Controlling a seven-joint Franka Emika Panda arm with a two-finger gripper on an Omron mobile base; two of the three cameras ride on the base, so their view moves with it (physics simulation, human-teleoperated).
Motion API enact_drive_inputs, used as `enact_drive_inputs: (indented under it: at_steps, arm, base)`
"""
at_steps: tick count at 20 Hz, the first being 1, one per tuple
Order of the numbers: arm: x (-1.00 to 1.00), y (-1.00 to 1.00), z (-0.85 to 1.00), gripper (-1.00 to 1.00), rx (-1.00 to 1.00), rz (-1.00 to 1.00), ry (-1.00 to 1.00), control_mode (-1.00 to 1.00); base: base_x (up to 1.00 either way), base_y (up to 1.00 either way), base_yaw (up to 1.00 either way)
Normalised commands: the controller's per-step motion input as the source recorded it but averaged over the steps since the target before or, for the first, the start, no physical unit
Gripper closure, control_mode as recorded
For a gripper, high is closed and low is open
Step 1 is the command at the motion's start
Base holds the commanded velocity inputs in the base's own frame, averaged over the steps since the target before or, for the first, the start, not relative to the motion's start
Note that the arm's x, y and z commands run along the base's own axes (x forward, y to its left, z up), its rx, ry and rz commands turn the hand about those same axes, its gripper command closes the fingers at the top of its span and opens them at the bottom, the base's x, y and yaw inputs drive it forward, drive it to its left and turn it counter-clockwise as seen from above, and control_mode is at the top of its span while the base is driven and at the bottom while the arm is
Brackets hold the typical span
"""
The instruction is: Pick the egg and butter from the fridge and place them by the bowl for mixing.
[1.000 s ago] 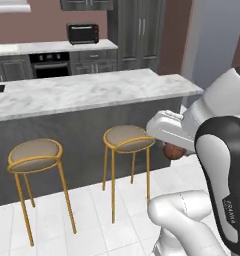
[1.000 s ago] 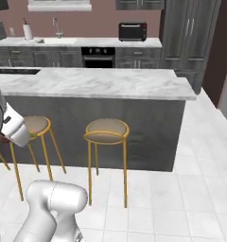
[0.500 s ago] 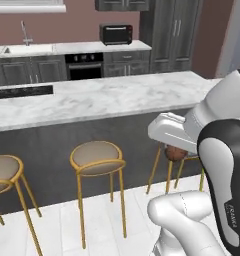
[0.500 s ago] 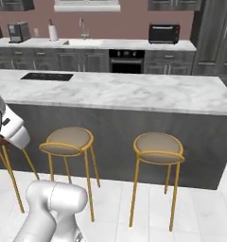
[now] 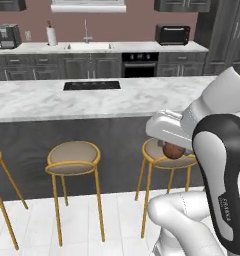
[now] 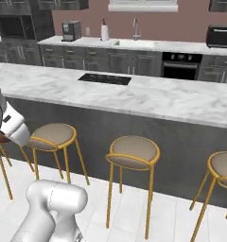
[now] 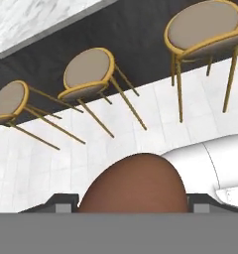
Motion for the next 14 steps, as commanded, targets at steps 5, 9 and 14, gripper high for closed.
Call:
enact_drive_inputs:
  at_steps: [5,9,14]
  arm:
    - [0.00,0.00,0.00,1.00,0.00,0.00,0.00,1.00]
    - [0.00,0.00,0.00,1.00,0.00,0.00,0.00,1.00]
    - [0.00,0.00,0.00,1.00,0.00,0.00,0.00,1.00]
  base:
    - [0.00,1.00,0.31]
    - [0.11,1.00,0.21]
    - [0.38,1.00,0.15]
